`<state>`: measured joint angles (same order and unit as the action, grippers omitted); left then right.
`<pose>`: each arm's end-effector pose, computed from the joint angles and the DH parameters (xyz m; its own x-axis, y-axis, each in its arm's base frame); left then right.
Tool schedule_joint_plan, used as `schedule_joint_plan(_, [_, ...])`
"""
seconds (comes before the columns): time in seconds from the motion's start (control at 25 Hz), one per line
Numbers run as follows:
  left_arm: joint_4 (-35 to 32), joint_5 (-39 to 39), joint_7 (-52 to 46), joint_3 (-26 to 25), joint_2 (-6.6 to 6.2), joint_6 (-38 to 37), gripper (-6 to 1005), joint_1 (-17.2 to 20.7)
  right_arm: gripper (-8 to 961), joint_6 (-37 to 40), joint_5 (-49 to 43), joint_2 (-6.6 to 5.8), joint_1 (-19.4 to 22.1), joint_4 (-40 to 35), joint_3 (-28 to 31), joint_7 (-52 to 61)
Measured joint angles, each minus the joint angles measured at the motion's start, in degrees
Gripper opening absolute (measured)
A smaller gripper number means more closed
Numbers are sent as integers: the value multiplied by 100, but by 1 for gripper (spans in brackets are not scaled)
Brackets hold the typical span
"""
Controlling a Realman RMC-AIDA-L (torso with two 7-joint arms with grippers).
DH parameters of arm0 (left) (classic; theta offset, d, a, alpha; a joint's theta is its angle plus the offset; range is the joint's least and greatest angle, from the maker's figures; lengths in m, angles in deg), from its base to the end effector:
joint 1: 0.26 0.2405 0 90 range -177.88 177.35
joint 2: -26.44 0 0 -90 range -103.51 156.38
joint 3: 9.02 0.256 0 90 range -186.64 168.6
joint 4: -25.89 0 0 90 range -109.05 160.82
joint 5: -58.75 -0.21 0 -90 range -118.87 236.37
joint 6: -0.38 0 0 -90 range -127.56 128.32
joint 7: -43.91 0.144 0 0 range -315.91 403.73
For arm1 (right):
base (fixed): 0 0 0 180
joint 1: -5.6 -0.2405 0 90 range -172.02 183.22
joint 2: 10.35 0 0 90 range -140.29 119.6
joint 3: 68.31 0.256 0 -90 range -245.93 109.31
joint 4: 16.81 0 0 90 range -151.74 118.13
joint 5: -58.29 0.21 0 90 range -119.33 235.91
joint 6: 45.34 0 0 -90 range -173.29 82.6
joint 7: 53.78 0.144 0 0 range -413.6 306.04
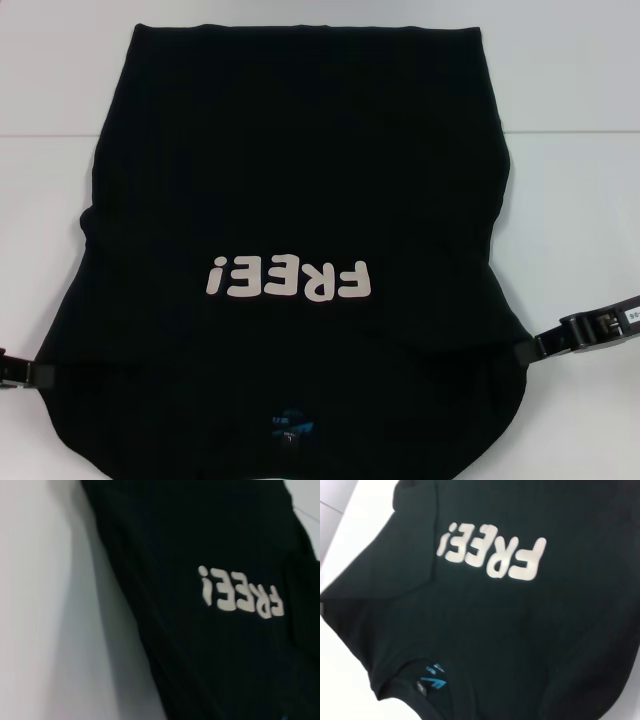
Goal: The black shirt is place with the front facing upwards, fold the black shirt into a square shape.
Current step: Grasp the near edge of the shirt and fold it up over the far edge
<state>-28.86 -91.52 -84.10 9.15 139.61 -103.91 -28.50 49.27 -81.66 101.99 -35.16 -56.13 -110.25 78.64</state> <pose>-0.3436 0.2849 0.1047 0.2000 0.9371 0.2860 0.9786 -0.1767 -0.1054 0.2640 0.3542 0.0293 0.4040 -0.9128 -0.0597 -0.9147 -0.4030 -0.0293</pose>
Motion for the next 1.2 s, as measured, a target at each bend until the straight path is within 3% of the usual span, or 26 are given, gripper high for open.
schedule_joint_plan(0.48, [39, 155, 171, -133, -43, -318, 34, 26, 9, 598, 43, -96, 188, -373, 468, -181])
schedule_joint_plan(1.2, [70, -69, 206, -140, -114, -1102, 34, 99, 10, 1401, 47, -242, 675, -374, 657, -632])
